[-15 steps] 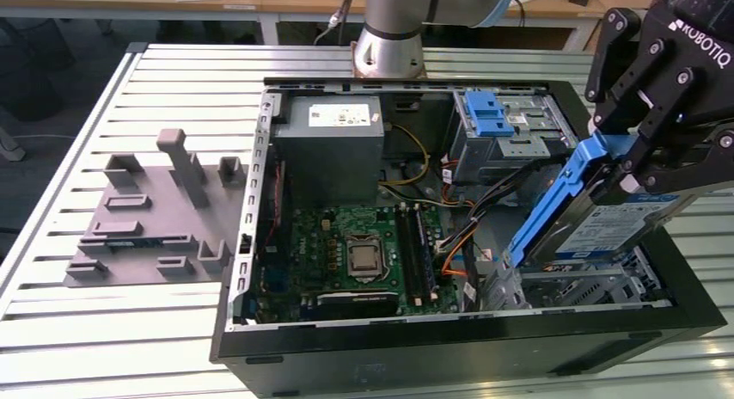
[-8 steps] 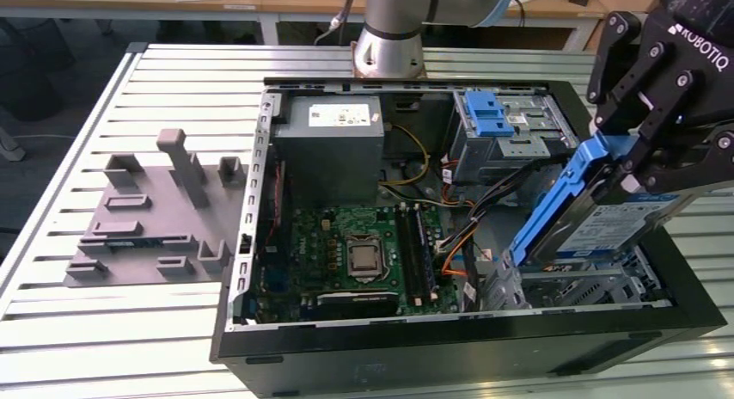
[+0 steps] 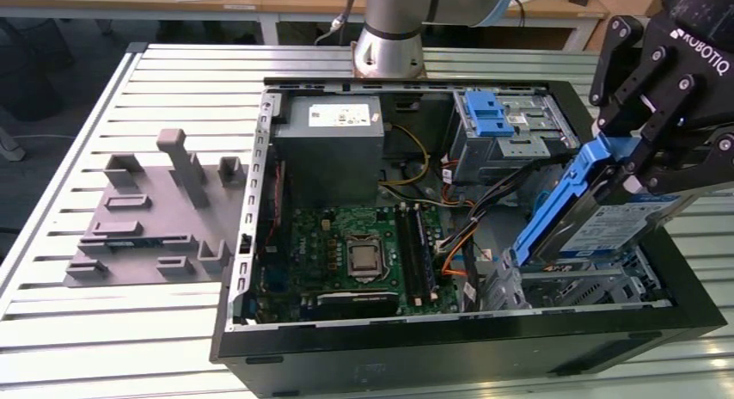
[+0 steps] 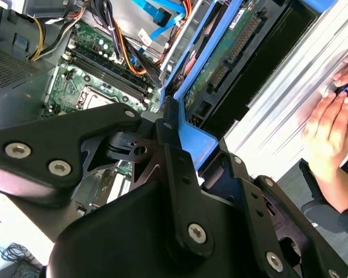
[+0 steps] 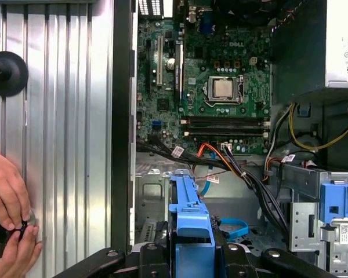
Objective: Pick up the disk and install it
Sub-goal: 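Insert the disk into the insertion slot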
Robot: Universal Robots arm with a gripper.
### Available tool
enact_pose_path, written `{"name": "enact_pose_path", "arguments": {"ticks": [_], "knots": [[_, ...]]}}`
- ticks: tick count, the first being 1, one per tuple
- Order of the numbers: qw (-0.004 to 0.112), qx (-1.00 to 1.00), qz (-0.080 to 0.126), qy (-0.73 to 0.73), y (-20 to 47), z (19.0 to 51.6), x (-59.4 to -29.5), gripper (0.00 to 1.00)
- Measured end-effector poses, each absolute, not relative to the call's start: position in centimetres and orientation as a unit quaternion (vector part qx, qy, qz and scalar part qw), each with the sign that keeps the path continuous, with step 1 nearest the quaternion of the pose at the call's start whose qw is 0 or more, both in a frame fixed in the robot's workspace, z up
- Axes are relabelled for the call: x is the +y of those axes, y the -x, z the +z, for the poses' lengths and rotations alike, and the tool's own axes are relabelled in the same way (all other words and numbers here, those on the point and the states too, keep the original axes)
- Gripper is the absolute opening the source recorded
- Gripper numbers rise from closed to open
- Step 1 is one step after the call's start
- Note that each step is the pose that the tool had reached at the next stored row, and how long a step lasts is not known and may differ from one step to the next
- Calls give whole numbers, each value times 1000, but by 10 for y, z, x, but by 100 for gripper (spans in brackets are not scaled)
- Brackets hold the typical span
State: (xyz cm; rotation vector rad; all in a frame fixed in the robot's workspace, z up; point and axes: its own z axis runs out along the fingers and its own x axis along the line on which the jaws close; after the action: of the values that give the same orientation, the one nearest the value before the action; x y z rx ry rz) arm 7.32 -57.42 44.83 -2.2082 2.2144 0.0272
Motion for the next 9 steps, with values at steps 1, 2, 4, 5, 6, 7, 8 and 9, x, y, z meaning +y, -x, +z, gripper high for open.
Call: {"name": "enact_pose_path", "arguments": {"ticks": [1, 2, 4, 5, 6, 7, 8, 9], "knots": [[7, 708, 9, 706, -73, 448, -574, 36], [7, 708, 9, 706, -74, 447, -574, 36], [7, 708, 9, 706, -74, 447, -574, 36], [7, 708, 9, 706, -75, 446, -574, 36], [7, 708, 9, 706, -75, 446, -574, 36], [7, 708, 9, 706, -75, 445, -574, 36], [7, 708, 9, 706, -75, 445, -574, 36], [7, 708, 9, 706, -75, 444, -574, 36]]}}
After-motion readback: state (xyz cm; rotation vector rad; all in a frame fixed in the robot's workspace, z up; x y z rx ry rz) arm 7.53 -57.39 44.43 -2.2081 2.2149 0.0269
